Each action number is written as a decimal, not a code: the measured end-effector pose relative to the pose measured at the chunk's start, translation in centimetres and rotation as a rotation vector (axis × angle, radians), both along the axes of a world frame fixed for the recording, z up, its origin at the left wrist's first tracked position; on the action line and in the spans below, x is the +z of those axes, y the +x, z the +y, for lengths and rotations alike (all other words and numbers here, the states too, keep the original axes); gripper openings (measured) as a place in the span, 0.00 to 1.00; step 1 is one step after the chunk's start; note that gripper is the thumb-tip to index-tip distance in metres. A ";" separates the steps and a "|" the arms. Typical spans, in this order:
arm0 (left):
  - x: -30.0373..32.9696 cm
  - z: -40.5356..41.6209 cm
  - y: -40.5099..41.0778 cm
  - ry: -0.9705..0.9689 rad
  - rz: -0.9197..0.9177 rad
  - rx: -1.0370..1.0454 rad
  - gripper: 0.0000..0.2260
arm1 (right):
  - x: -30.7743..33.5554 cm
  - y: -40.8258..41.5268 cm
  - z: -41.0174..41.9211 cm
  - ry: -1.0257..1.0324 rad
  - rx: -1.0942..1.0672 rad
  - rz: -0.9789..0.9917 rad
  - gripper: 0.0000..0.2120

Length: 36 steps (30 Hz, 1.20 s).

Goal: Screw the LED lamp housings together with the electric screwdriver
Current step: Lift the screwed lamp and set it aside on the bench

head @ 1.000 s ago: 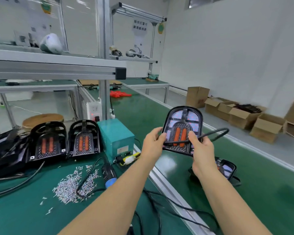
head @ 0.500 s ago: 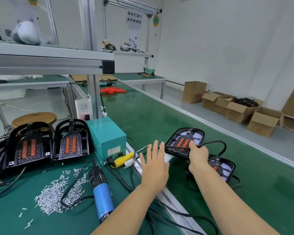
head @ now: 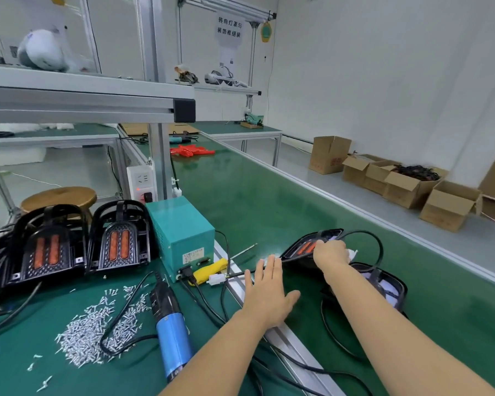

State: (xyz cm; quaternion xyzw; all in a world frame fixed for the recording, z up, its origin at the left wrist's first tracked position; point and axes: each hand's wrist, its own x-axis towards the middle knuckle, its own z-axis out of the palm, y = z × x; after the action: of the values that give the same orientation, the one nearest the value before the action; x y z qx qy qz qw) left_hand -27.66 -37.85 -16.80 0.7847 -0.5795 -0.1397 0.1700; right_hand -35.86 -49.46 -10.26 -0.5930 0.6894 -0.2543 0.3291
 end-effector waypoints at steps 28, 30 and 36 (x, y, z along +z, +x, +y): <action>1.6 -0.7 -0.1 -0.123 -0.176 0.026 0.26 | 1.8 -3.5 3.7 -0.568 0.580 1.145 0.11; 2.0 -1.0 -0.3 -0.195 -0.153 0.017 0.25 | 2.3 -3.5 4.1 -0.571 0.563 1.165 0.09; 2.5 -1.3 0.5 -0.118 -0.169 -0.017 0.33 | 1.9 -2.7 4.8 -0.549 0.723 1.117 0.10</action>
State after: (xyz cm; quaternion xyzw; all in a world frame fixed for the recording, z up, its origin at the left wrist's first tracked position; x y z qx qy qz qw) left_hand -27.21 -39.11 -14.25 0.7775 -0.6054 -0.0403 0.1652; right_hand -38.61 -44.63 -8.34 -0.8871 0.4265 0.0476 -0.1699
